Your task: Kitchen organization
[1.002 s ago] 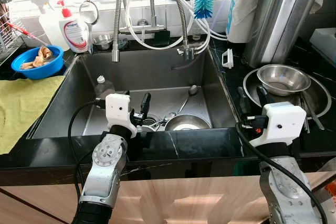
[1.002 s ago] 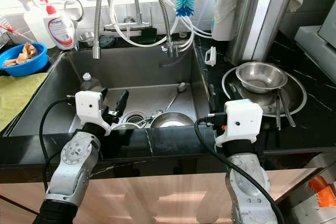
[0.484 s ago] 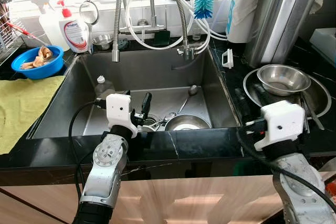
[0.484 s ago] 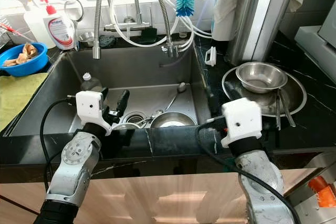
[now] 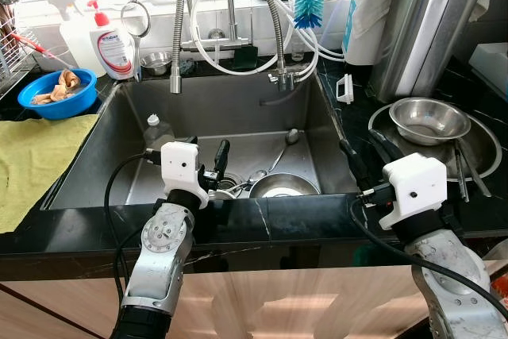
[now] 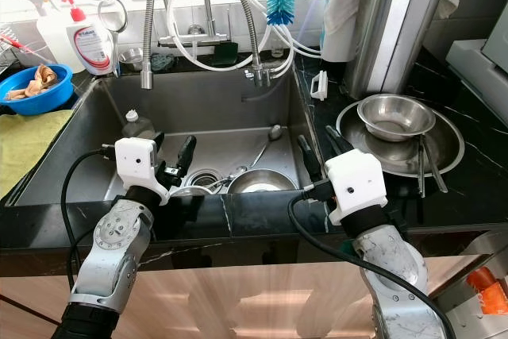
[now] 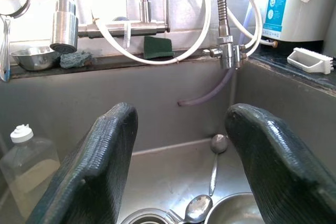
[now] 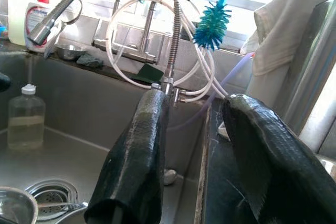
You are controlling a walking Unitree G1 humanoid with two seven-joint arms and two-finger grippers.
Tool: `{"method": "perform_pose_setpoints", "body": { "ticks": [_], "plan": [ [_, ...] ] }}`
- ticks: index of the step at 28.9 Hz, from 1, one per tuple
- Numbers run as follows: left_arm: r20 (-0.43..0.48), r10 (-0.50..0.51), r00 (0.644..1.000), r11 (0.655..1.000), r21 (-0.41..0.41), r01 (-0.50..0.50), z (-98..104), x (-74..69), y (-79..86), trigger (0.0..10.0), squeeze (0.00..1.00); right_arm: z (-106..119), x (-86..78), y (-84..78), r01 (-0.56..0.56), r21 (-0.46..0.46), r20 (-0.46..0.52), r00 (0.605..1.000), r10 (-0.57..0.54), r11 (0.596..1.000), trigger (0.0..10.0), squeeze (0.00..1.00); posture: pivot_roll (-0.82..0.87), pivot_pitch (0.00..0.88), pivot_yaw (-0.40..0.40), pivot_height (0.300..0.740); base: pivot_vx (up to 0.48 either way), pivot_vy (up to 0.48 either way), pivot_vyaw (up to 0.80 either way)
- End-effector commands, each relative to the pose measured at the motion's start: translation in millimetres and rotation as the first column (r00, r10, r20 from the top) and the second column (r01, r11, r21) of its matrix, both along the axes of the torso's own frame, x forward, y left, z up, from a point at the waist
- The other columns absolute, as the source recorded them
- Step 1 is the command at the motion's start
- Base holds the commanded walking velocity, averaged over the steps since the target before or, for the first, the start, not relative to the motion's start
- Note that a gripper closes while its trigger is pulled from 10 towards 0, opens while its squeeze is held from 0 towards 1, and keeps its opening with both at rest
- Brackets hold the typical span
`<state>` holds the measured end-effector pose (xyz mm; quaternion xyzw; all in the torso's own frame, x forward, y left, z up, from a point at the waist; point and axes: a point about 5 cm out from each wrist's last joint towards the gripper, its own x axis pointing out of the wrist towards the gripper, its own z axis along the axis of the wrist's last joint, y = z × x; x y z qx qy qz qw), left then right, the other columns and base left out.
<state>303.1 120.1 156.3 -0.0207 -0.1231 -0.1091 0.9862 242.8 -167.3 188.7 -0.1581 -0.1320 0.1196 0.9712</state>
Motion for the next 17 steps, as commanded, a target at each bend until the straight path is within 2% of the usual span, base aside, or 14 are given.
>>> {"method": "perform_pose_setpoints", "body": {
  "ticks": [1,8,17],
  "plan": [
    [-0.015,0.011,1.0,1.0,-0.005,-0.011,-3.9,0.0,2.1,10.0,0.0,-1.4,1.9,-0.7,0.027,0.021,-0.01,1.0,-0.027,0.999,10.0,0.0,-0.15,0.0,0.061,0.74,0.0,0.0,0.0],
    [-0.015,0.014,1.0,1.0,-0.002,-0.014,-3.1,0.6,3.8,10.0,0.0,-7.3,-3.0,7.5,0.049,0.049,-0.025,0.999,-0.048,0.998,10.0,0.0,-0.14,0.0,0.067,0.74,0.0,0.0,0.0],
    [-0.016,0.008,1.0,1.0,-0.005,-0.008,-3.1,0.5,2.2,10.0,0.0,-8.7,-8.8,1.0,0.133,0.079,-0.026,0.991,-0.132,0.988,10.0,0.0,-0.15,0.0,0.067,0.74,0.0,0.0,0.0]
  ]
}}
